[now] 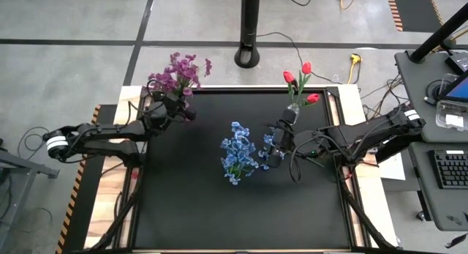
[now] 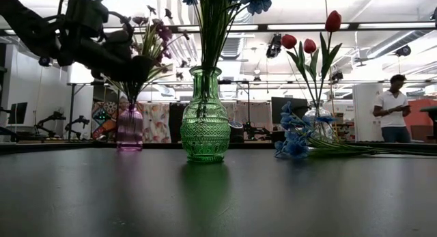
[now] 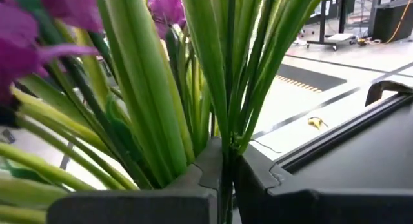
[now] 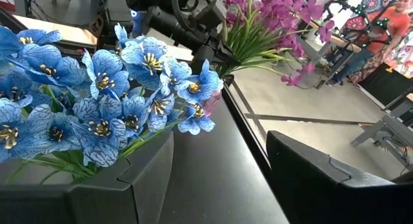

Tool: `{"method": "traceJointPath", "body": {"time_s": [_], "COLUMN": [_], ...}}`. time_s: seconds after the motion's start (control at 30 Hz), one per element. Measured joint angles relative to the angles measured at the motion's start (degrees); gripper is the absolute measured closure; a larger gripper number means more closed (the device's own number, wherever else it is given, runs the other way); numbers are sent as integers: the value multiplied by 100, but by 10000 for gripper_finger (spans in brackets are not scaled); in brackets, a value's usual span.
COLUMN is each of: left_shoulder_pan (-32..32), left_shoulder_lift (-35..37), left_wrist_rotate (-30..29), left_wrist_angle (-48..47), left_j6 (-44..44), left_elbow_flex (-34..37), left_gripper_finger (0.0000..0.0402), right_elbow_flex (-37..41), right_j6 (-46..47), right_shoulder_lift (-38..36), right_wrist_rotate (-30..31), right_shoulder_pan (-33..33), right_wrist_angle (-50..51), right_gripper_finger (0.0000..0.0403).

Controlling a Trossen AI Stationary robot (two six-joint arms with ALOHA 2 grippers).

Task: Sort flowers into vase by color
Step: Put the purple flower into the purple crystal vase

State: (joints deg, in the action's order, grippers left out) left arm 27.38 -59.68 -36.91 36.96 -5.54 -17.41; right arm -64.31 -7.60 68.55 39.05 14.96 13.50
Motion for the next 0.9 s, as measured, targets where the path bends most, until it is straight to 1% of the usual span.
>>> {"method": "traceJointPath", "body": {"time_s": [0.1,0.2,0.67,0.9], "left_shoulder_pan": [0,0,-61,-115], "left_shoulder_lift": [-35,-35,-35,-29], "left_wrist_rotate": [0,0,14,15], "left_wrist_angle": [24,36,7,-253], "left_j6": [38,46,30,55], "left_elbow_flex": [-2,-2,-2,-2], "left_gripper_finger": [396,384,291,234], "right_elbow_flex": [-1,0,0,-2], "right_j6": [1,5,2,5], "right_shoulder_lift": [0,0,0,0], "right_wrist_rotate": [0,0,1,0], "right_shoulder_pan": [-1,0,0,0], "right_wrist_angle": [0,0,-2,-2], "right_gripper_finger": [161,161,161,161]}}
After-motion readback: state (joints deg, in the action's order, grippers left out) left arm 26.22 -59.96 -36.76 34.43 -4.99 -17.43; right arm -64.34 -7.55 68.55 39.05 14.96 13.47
